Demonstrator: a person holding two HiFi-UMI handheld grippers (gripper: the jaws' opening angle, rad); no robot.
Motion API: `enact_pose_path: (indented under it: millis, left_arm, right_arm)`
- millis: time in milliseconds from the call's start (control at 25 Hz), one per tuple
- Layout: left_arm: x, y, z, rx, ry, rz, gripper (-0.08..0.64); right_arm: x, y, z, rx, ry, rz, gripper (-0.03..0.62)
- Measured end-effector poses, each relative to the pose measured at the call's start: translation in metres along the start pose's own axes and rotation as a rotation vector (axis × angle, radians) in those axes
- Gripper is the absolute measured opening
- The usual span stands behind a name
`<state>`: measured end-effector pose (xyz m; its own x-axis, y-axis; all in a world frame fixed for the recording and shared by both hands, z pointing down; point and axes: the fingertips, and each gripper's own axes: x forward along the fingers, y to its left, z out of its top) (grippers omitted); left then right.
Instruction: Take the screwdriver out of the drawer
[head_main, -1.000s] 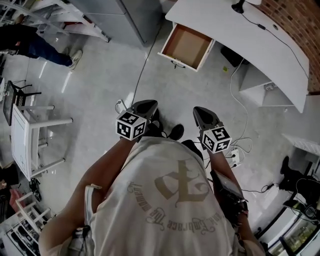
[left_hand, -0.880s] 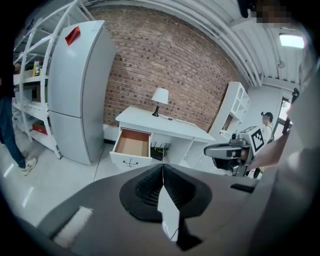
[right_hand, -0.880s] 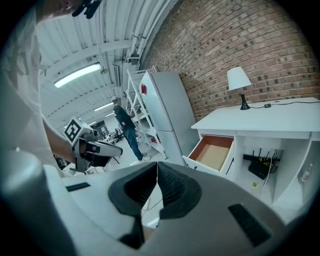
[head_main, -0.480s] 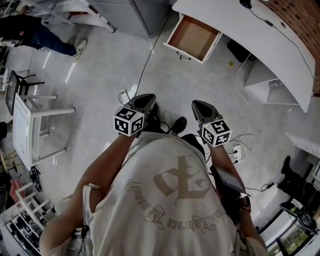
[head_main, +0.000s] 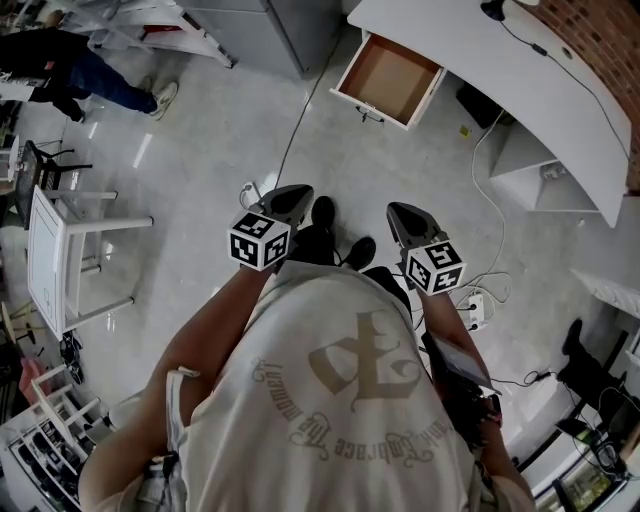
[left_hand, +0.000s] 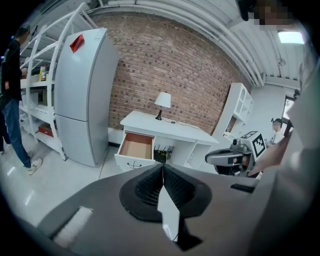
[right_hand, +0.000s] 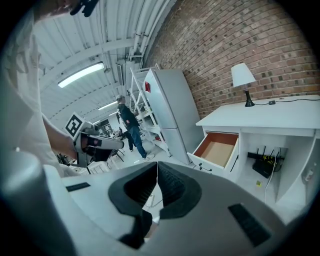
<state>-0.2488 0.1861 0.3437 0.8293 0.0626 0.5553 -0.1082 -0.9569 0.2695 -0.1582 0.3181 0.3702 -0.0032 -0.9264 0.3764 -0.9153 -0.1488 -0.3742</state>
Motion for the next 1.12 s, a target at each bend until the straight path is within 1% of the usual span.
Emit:
enact_pose_path:
  millis: [200,480,760,1120]
  left_arm:
    - [0.006,0.003,0.001,-0.009,-0.002,-0.006,0.006]
    - [0.032,0.002,0.024,0.010,-0.014,-0.054,0.006]
    - [0.062,0.017,0.037,0.000,-0.010,-0.092,0.006]
    - [0.103,0.038,0.073,0.018,-0.007,-0.159,0.006]
  right_arm:
    - [0.002,-0.003,0.003,-0.007,0.003,-0.006,0.006]
    - [0.002,-0.028,0.018,-0.003,-0.002,-0.056,0.006]
    - [0.016,-0.049,0.030,-0.002,0.007,-0.093,0.006]
    - [0.034,-0.084,0.063,-0.005,0.003,-0.160,0.006]
